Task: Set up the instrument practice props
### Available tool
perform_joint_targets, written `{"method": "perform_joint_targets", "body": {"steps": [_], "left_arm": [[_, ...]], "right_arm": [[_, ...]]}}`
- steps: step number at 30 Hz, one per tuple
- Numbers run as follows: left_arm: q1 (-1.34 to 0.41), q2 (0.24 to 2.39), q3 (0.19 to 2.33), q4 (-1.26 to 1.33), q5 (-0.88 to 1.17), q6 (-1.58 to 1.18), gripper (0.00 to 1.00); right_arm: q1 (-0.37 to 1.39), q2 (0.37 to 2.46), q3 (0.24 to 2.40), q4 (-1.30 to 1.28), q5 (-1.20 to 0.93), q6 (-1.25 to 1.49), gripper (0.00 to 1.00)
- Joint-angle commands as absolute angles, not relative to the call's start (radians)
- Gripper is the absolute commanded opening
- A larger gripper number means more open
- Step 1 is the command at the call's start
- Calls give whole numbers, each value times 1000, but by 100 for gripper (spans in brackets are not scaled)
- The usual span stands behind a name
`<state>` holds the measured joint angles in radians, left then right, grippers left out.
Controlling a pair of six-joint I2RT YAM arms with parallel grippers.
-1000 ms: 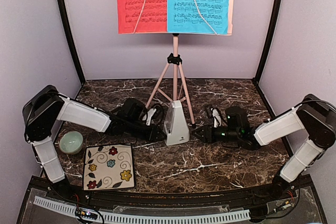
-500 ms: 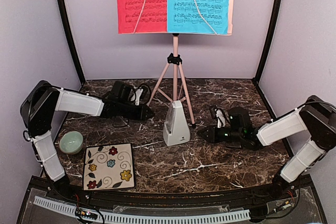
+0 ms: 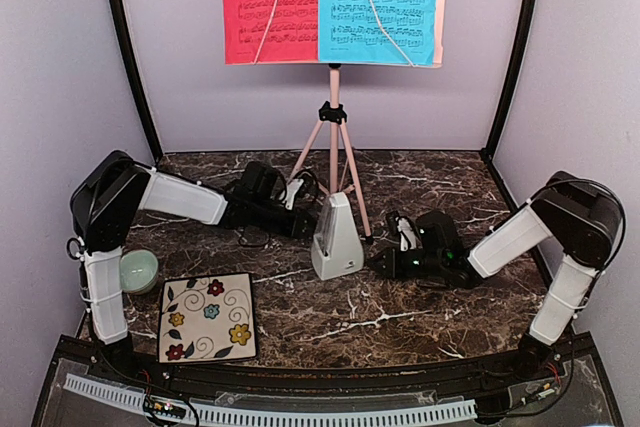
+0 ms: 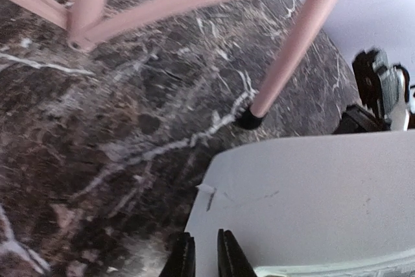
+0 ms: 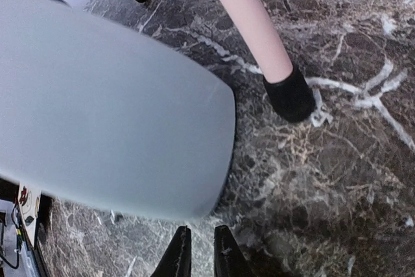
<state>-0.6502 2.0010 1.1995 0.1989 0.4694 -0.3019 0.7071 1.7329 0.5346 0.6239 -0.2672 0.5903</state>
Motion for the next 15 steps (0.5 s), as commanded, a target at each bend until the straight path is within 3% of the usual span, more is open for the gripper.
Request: {"method": "perform_joint_targets", "body": {"steps": [1, 15], "left_arm": [[-723, 1941, 1120, 244, 501, -292, 15], [-829, 1850, 867, 505, 479, -412, 15]], "right_arm": [[713, 1762, 576, 698, -254, 610, 14], [713, 1815, 672, 696, -316, 573, 15]]}}
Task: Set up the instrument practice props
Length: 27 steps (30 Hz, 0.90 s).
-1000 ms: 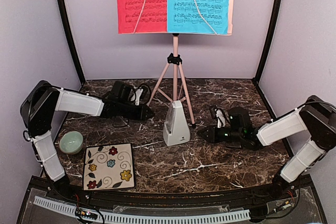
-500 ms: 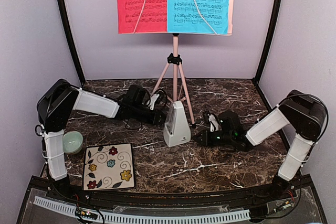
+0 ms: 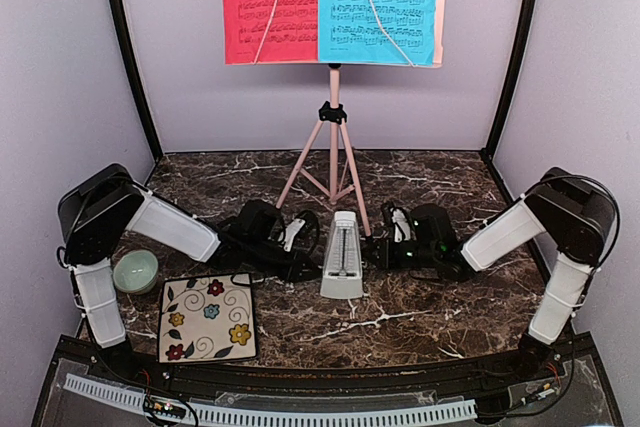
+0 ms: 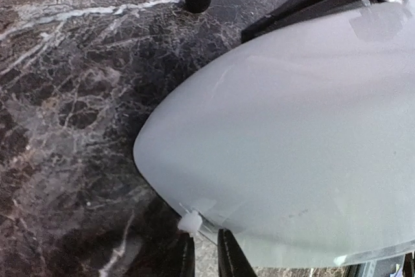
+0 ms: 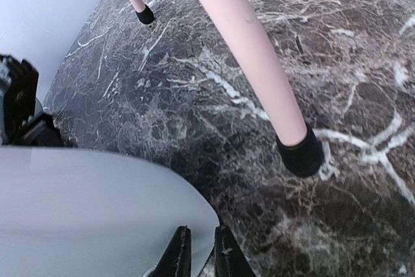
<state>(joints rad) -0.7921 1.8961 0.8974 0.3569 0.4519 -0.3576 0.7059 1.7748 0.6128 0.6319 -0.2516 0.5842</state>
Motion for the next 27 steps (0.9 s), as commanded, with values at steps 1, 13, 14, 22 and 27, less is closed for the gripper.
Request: {"method": "perform_joint_targets", "body": {"steps": [1, 13, 14, 22, 27], "left_arm": [[-832, 1854, 863, 525, 486, -424, 15], [-834, 1799, 794, 568, 390, -419, 28], [-831, 1789, 785, 560, 381, -407, 32], [-726, 1738, 641, 714, 480, -414, 52], [-728, 1730, 621, 723, 460, -297, 57]], "right_arm": [[713, 1824, 685, 698, -329, 577, 15], [672, 1680, 648, 581, -313, 507, 46], [660, 1654, 640, 560, -308, 498, 51], [627, 1467, 615, 419, -290, 461, 75], [623, 1383, 604, 395, -323, 470, 86]]}}
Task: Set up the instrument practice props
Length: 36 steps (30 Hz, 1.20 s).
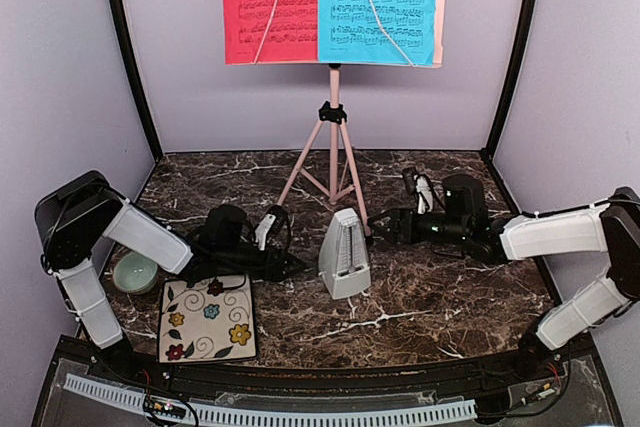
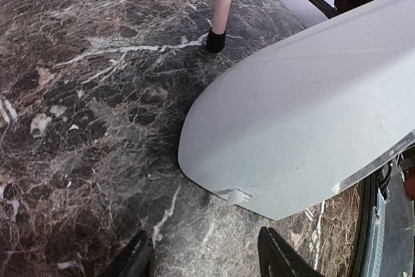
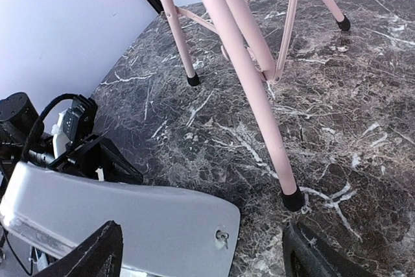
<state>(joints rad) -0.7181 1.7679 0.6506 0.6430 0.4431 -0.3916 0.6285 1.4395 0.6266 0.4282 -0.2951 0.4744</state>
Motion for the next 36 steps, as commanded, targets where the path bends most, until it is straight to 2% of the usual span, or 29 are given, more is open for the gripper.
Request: {"method": "perform_joint_targets", "body": {"steps": [1, 7, 9, 12, 15, 25, 36], "left_arm": [[-731, 1726, 600, 764, 456, -281, 58], [-822, 1753, 573, 824, 374, -107, 74], [-854, 1782, 582, 843, 342, -84, 78], [-887, 1826, 585, 902, 297, -68, 90], [-919, 1870, 607, 923, 256, -51, 93], [-955, 1955, 670, 956, 183, -91, 92], [-965, 1980, 690, 944, 176, -110, 70]], "right_arm": [[624, 1366, 603, 397, -332, 478, 88], [632, 1286, 600, 412, -366, 501, 97], [635, 1271, 605, 413, -380, 498, 98], [643, 1277, 622, 404, -399, 492, 97], [652, 1289, 631, 403, -409, 489, 97], [667, 1326, 589, 437, -416, 498, 92], [673, 1365, 566, 493, -432, 531, 89]]}}
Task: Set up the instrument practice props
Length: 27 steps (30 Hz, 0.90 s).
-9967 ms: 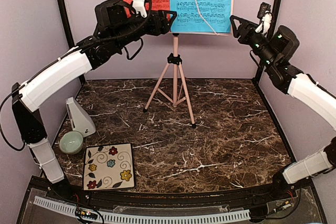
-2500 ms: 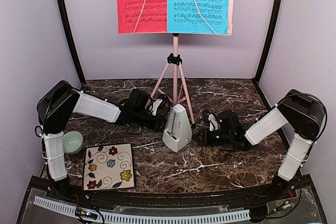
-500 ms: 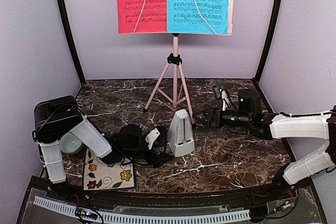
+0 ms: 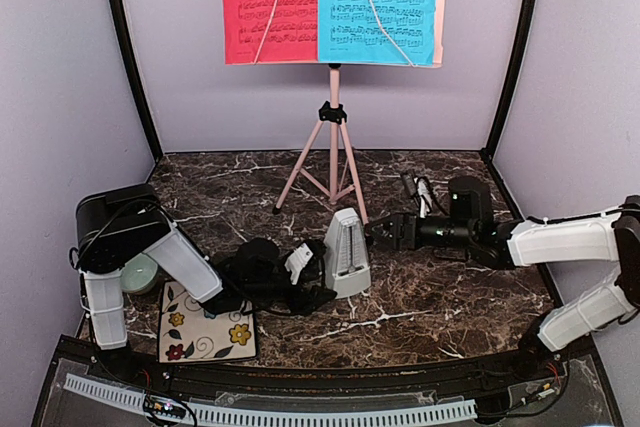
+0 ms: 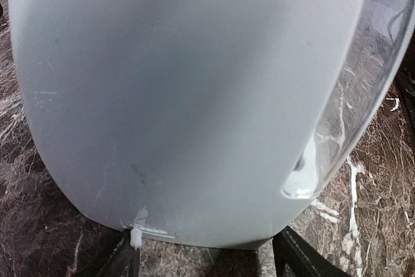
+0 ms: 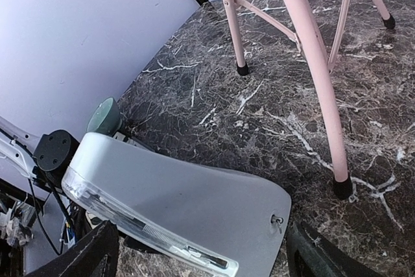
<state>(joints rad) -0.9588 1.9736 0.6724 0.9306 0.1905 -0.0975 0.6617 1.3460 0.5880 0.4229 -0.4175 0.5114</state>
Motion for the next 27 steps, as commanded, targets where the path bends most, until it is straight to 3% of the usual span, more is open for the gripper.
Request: {"method": "perform_joint_targets", "body": {"steps": [1, 7, 11, 19, 24, 27], "left_arm": [[-965, 1980, 690, 941, 174, -112, 68], [-965, 1977, 688, 936, 159, -123, 59], [-965, 1970, 683, 934, 154, -122, 58], [-962, 1863, 609, 892, 127, -135, 82], [-958, 1798, 569, 872, 139, -167, 84], [-947, 1756, 554, 851, 137, -208, 83]], "right_arm": [[675, 1369, 560, 498, -433, 535, 89], [680, 1391, 533, 532, -429, 549, 87], [681, 1402, 518, 541, -436, 551, 86], [670, 1380, 459, 548, -438, 547, 86], [601, 1366, 405, 556, -402, 566, 80], [584, 1451, 421, 543, -393, 546, 69]]}}
